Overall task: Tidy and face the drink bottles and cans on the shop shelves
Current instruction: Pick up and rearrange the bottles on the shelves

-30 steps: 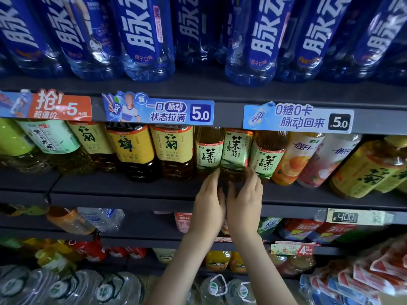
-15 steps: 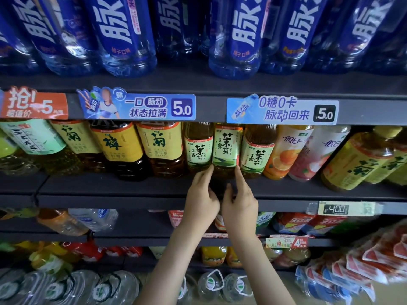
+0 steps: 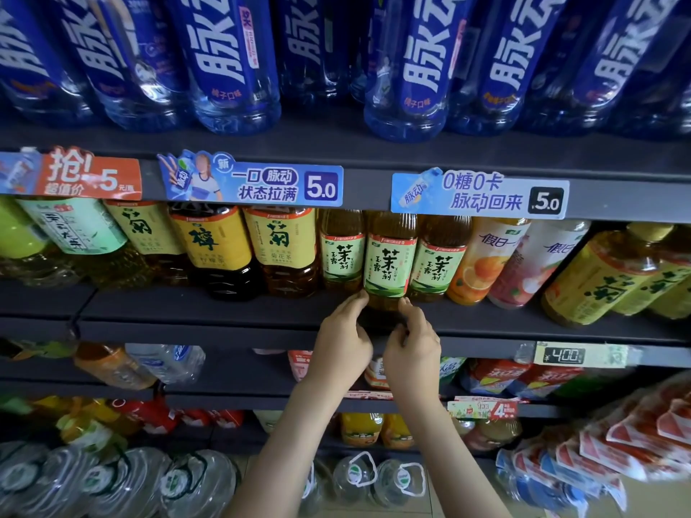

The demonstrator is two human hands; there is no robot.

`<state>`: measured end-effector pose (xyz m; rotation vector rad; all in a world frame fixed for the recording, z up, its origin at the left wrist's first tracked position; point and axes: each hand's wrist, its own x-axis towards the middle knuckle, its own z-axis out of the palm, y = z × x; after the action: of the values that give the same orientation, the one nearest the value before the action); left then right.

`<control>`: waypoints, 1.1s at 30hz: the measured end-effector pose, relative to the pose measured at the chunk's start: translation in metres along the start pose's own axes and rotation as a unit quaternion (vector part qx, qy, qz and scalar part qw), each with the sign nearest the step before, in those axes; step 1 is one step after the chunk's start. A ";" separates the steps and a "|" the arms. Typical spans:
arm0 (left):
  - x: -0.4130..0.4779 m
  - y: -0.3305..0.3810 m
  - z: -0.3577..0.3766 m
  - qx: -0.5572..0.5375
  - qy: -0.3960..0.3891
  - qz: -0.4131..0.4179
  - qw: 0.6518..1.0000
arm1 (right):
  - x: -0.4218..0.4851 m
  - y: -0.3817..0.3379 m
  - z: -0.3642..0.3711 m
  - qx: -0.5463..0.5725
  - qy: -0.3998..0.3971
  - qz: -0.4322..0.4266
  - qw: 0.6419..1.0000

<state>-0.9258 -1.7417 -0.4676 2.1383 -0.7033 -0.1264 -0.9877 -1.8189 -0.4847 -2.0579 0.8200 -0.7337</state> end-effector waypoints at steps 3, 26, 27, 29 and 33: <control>0.001 0.003 0.000 -0.009 0.002 -0.023 1.000 | -0.001 -0.003 -0.005 0.020 -0.008 0.022 1.000; -0.034 0.003 -0.053 -0.152 0.110 -0.146 0.971 | -0.017 -0.056 -0.013 0.069 -0.101 0.063 0.990; -0.038 -0.003 -0.063 -0.148 0.143 -0.157 0.966 | -0.024 -0.064 -0.007 0.073 -0.102 0.055 0.991; -0.040 -0.014 -0.083 -0.136 0.205 -0.172 0.954 | -0.037 -0.082 0.006 0.087 -0.106 0.033 0.990; -0.041 -0.045 -0.127 -0.118 0.293 -0.173 0.933 | -0.055 -0.119 0.046 0.116 -0.104 0.000 0.988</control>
<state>-0.8986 -1.6090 -0.4284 1.9013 0.0398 0.2251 -0.9535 -1.6996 -0.4221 -1.8872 0.5874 -0.5738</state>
